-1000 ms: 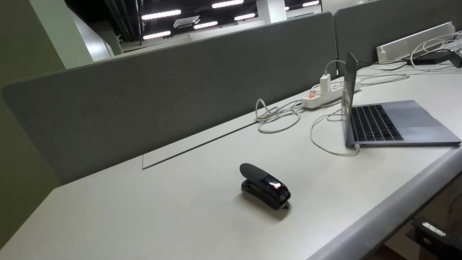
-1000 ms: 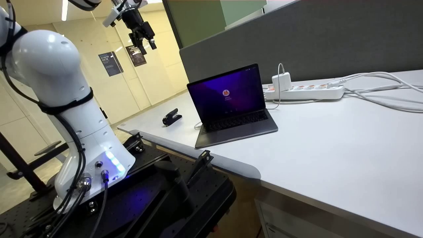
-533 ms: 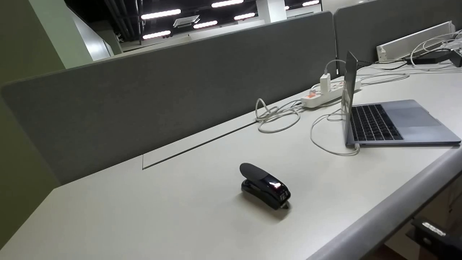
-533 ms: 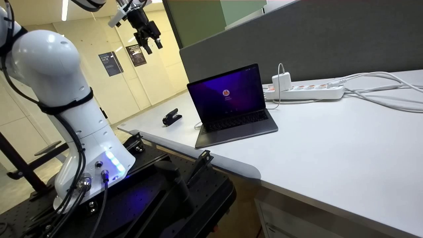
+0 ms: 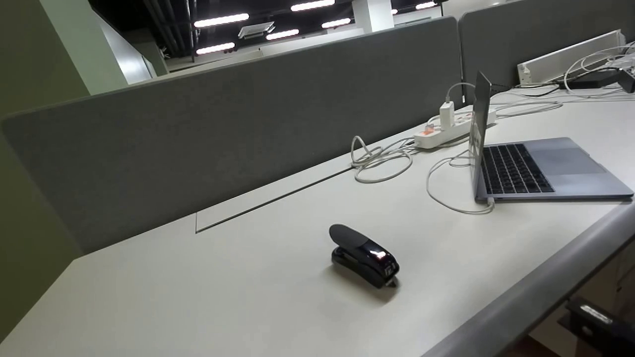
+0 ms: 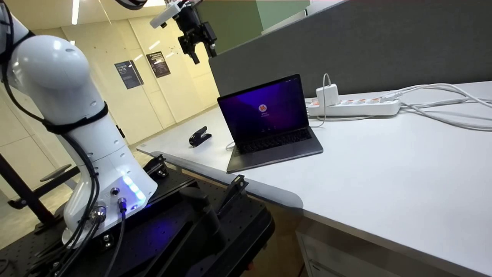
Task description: Push the laptop screen all the way down
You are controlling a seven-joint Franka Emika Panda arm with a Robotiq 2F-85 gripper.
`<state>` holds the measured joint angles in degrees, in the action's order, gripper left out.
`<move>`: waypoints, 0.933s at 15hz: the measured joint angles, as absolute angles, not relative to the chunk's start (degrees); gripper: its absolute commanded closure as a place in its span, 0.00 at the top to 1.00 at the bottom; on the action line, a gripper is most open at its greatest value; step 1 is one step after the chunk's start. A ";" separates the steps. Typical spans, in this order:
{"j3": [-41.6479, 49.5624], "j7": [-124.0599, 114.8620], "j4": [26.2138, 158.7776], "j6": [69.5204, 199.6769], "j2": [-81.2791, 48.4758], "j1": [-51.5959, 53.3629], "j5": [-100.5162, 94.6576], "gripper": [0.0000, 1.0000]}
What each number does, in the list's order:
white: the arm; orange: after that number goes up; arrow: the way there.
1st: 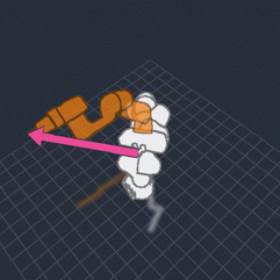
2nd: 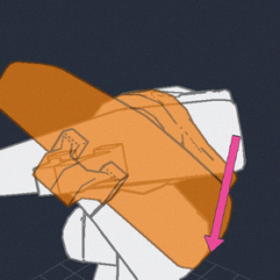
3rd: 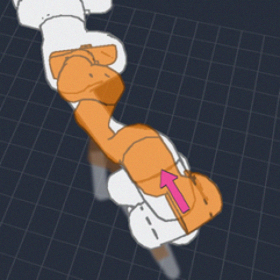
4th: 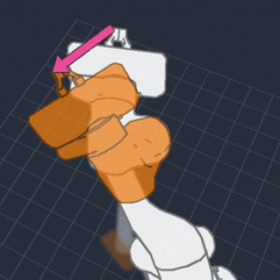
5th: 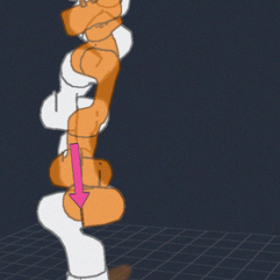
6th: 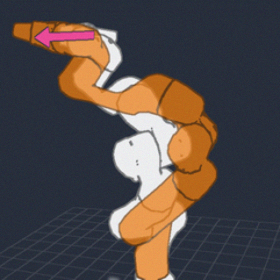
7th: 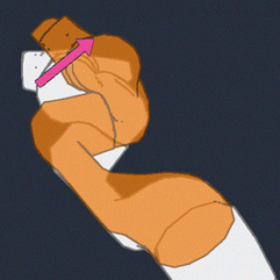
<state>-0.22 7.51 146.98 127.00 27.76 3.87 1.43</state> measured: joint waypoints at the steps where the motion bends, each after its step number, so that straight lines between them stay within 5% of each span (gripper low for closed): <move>1: 0.65 8.11 146.98 127.00 27.38 3.84 1.57 1.00; 14: 6.26 22.66 145.38 133.78 17.46 -0.52 -4.56 1.00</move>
